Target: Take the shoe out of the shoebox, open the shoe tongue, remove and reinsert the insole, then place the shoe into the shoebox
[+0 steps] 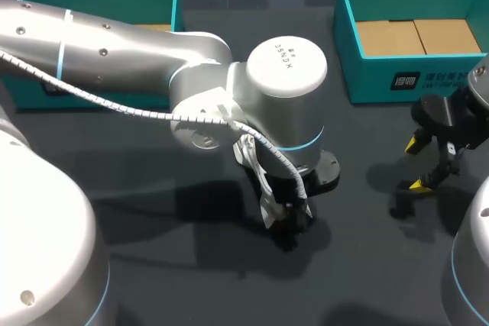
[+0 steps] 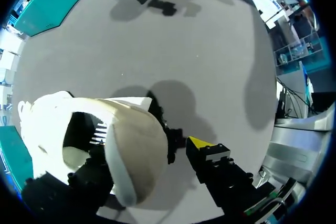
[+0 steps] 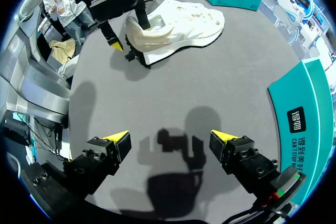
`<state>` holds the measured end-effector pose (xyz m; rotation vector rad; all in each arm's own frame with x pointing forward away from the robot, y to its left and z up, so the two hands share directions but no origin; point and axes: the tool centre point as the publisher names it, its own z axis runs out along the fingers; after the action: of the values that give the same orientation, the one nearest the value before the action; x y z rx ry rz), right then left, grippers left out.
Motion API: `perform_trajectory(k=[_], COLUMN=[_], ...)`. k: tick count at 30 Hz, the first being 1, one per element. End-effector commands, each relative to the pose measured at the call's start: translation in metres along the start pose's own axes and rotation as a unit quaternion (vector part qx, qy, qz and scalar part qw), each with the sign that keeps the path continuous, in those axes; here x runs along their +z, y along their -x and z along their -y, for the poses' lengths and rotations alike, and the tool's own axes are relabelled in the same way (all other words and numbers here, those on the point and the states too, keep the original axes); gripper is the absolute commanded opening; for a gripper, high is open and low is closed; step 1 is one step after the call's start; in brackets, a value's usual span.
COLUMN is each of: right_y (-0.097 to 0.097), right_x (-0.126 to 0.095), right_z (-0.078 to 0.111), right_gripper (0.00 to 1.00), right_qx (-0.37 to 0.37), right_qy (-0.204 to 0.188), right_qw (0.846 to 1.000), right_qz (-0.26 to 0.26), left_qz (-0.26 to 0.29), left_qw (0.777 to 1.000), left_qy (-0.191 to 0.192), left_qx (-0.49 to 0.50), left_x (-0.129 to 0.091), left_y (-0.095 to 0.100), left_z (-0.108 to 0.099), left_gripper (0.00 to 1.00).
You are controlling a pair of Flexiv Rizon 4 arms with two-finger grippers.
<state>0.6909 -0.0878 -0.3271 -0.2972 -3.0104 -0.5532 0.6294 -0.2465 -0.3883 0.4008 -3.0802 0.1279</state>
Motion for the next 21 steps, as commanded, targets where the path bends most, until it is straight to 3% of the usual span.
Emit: perform_trajectory(k=[1, 4, 10, 13, 21], right_y=[-0.0011, -0.0011, -0.0011, -0.0011, -0.0011], right_x=[0.0003, 0.0003, 0.0003, 0.0003, 0.0003], right_z=[0.0001, 0.0001, 0.0001, 0.0001, 0.0001], right_gripper=[1.00, 1.00, 1.00, 1.00, 1.00], right_qx=[0.000, 0.000, 0.000, 0.000, 0.000], right_qy=[-0.001, -0.001, -0.001, -0.001, -0.001], right_qw=[1.000, 1.000, 1.000, 1.000, 1.000], right_qz=[0.001, 0.001, 0.001, 0.001, 0.001], left_qz=[0.002, 0.002, 0.005, 0.007, 0.012], left_qw=[1.000, 1.000, 1.000, 1.000, 1.000], left_qy=[0.002, 0.003, 0.012, 0.014, 0.022], left_qx=[-0.002, -0.003, -0.004, -0.007, -0.011], left_x=[0.0051, 0.0055, 0.0036, 0.0025, -0.0019], left_y=[-0.0015, -0.0015, -0.0036, -0.0024, 0.0015], left_z=[0.0022, 0.0025, 0.0059, 0.0085, 0.0121], left_gripper=[0.62, 0.59, 0.64, 0.58, 0.56])
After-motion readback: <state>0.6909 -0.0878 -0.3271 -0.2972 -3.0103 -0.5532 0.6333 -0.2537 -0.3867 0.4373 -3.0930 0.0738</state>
